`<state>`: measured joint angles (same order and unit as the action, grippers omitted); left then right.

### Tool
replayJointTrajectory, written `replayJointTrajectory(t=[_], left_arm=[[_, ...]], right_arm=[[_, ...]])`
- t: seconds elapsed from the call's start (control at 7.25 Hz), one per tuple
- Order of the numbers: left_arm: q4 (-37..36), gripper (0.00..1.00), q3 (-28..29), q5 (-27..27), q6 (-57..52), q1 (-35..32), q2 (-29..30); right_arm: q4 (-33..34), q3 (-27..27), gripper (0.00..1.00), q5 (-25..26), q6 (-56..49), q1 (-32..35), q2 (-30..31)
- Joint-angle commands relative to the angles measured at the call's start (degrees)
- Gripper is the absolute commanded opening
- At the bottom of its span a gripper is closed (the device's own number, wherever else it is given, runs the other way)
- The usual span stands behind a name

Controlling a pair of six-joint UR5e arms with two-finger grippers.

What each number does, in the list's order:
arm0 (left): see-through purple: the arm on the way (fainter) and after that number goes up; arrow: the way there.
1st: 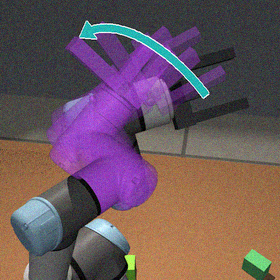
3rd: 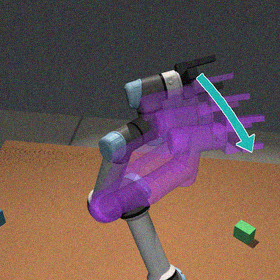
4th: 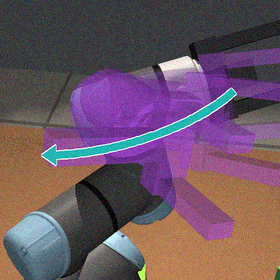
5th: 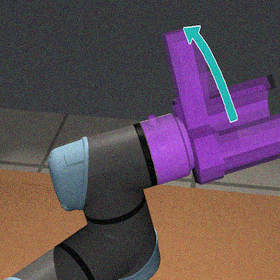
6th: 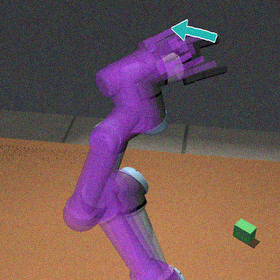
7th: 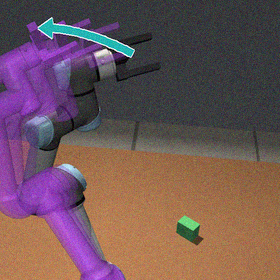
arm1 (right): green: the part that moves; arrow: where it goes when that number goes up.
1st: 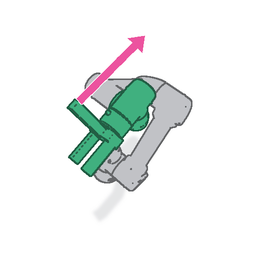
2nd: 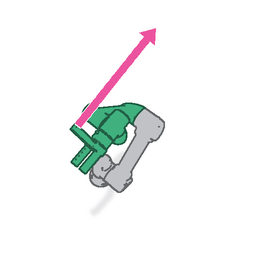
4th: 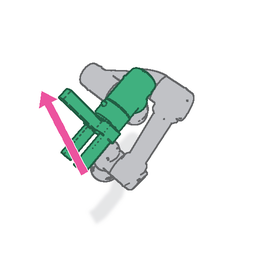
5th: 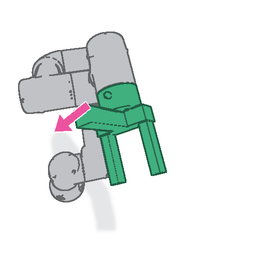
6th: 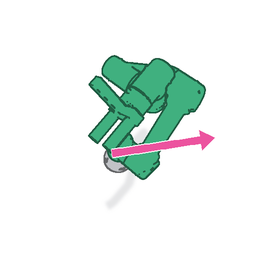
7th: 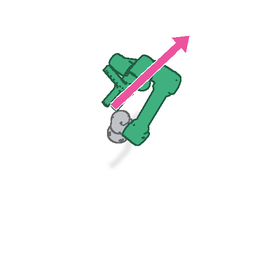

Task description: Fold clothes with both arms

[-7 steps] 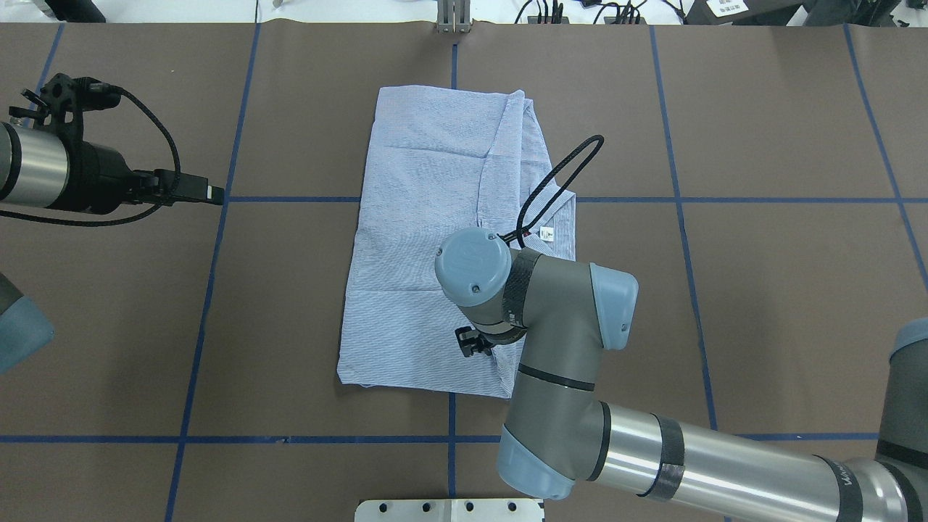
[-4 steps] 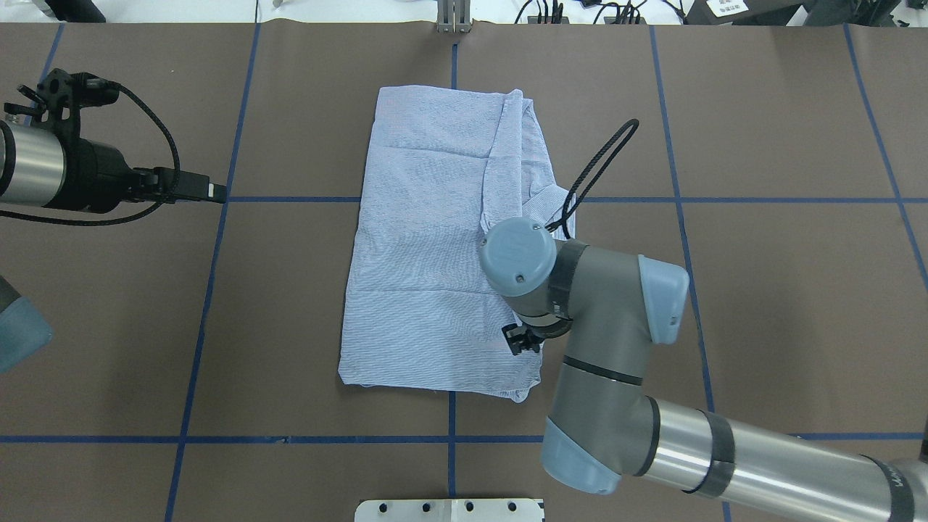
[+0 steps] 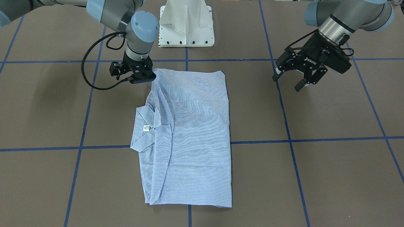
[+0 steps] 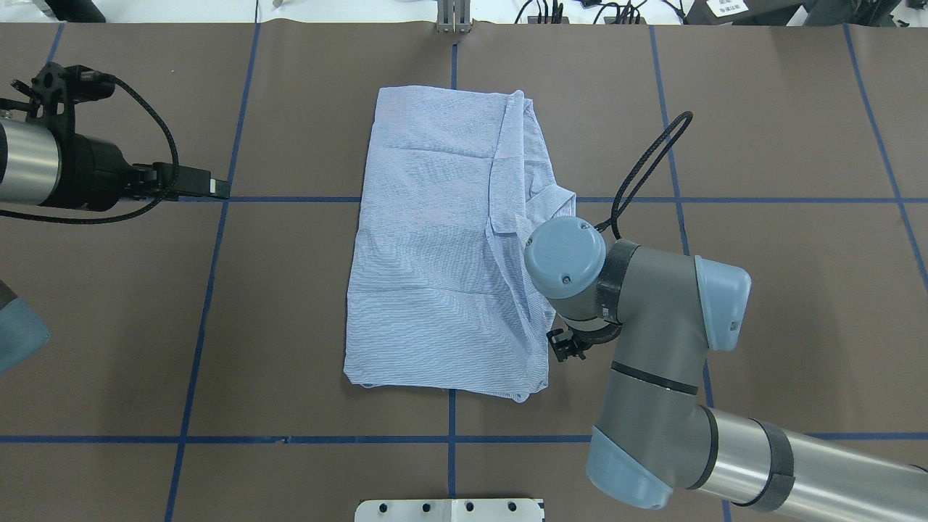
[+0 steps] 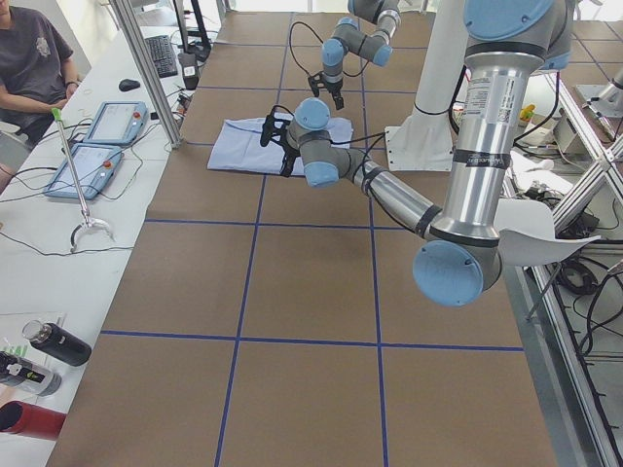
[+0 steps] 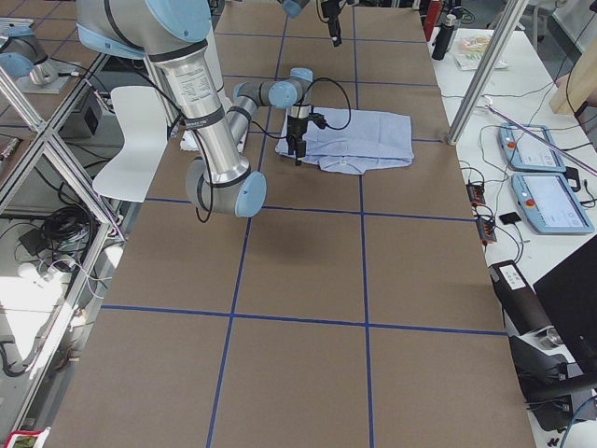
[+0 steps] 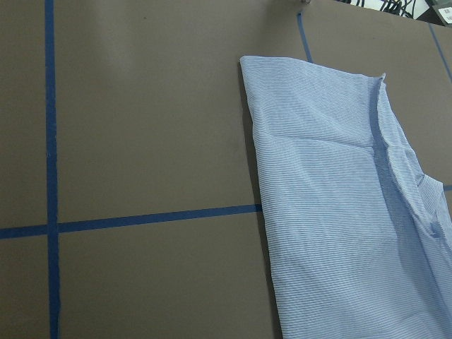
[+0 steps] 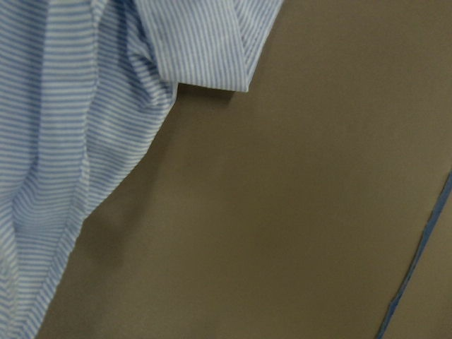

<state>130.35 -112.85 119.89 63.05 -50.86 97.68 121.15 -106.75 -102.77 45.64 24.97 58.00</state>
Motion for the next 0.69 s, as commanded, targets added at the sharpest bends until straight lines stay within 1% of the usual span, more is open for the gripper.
replayJointTrajectory(t=[0.0, 0.14, 0.28, 0.41, 0.55], left_arm=[[-0.62, 0.99, -0.35, 0.00, 0.06, 0.06, 0.23], [-0.80, 0.99, -0.44, 0.00, -0.03, 0.06, 0.23], [-0.80, 0.99, -0.44, 0.00, 0.06, -0.03, 0.06], [-0.80, 0.99, -0.87, 0.08, -0.03, -0.12, -0.29], [-0.80, 0.99, -1.05, 0.00, -0.03, -0.20, -0.38]], right_arm=[[-0.99, 0.40, 1.00, -0.06, 0.41, 2.27, -1.04], [-6.31, 3.45, 1.00, -0.06, 0.33, 3.58, -3.14], [-10.71, 8.61, 1.00, 0.03, 0.41, 3.59, -5.77], [-12.84, 13.62, 1.00, 0.03, 0.50, 3.86, -9.62], [-15.47, 16.98, 1.00, 0.12, 0.59, 4.03, -11.49]])
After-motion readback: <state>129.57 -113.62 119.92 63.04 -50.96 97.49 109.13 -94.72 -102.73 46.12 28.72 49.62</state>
